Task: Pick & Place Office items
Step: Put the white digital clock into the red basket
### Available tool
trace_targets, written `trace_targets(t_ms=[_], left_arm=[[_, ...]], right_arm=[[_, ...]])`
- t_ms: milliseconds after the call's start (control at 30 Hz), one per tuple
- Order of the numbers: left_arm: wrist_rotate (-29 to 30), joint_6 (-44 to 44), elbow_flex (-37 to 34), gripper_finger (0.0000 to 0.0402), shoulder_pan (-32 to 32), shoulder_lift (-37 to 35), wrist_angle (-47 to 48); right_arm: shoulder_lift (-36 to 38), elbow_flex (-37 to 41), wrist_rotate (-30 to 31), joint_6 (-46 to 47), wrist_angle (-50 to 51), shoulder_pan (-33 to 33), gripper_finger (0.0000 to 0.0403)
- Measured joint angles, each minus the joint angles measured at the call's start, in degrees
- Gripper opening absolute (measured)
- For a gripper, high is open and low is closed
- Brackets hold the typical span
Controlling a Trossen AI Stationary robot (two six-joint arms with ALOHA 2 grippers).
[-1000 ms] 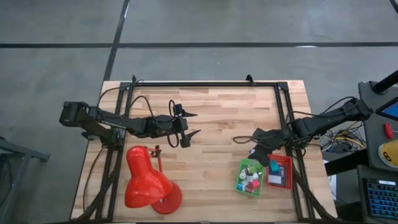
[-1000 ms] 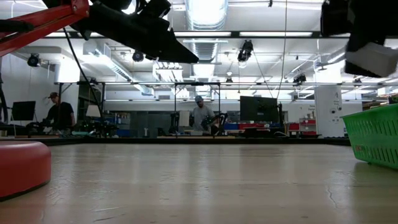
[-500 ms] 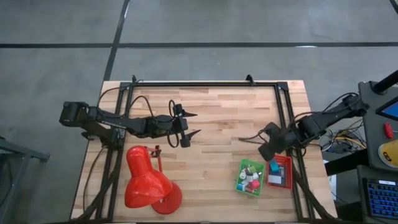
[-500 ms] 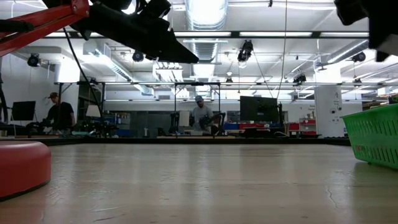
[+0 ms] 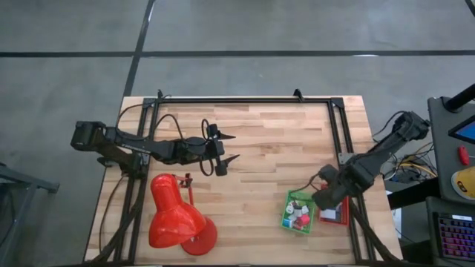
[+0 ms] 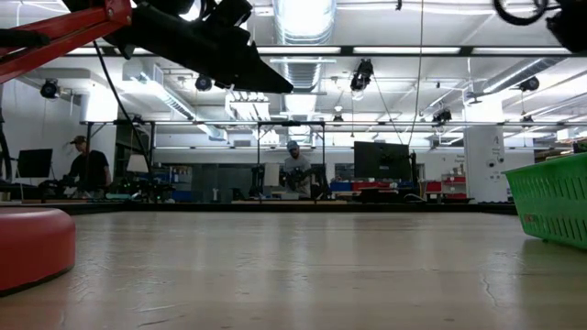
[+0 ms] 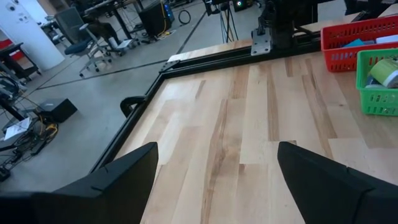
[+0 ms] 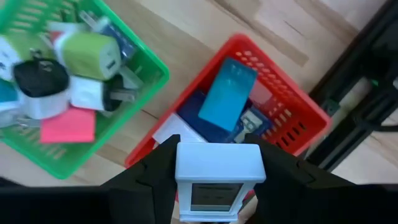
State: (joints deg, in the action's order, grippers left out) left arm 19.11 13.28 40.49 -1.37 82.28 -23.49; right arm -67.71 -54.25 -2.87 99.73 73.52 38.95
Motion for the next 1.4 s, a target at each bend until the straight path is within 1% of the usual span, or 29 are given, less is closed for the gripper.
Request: trace_targets(t_ms=[133,267,467,733,1000,1233,1400], left_arm=[[0.0,0.0,0.0,0.0336,0.0,0.0,0.0],[0.0,0.0,0.0,0.0337,0.0,0.0,0.0],[0.0,0.0,0.0,0.0337,0.0,0.0,0.0],[0.0,0.0,0.0,0.0336,0.0,0.0,0.0],[0.0,0.0,0.0,0.0336,0.0,0.0,0.0],[0.0,0.0,0.0,0.0335,0.0,0.0,0.0],[0.0,0.0,0.0,0.0337,0.0,0.0,0.0]], right_arm=[[-2.5,0.1,0.0,4.8,-0.1,4.0,0.0166],[-5.7,0.2,0.3,7.6,-0.5,6.1,0.0167],[-11.0,0.2,0.4,7.7,-0.6,7.4,0.0172],[-16.1,0.3,0.3,5.3,-2.0,7.4,0.0164],[-18.0,0.3,0.4,5.3,-2.3,7.3,0.018],[-18.3,0.3,0.4,5.6,-2.3,7.3,0.0182],[-18.3,0.4,0.4,9.9,-1.5,7.3,0.0189]])
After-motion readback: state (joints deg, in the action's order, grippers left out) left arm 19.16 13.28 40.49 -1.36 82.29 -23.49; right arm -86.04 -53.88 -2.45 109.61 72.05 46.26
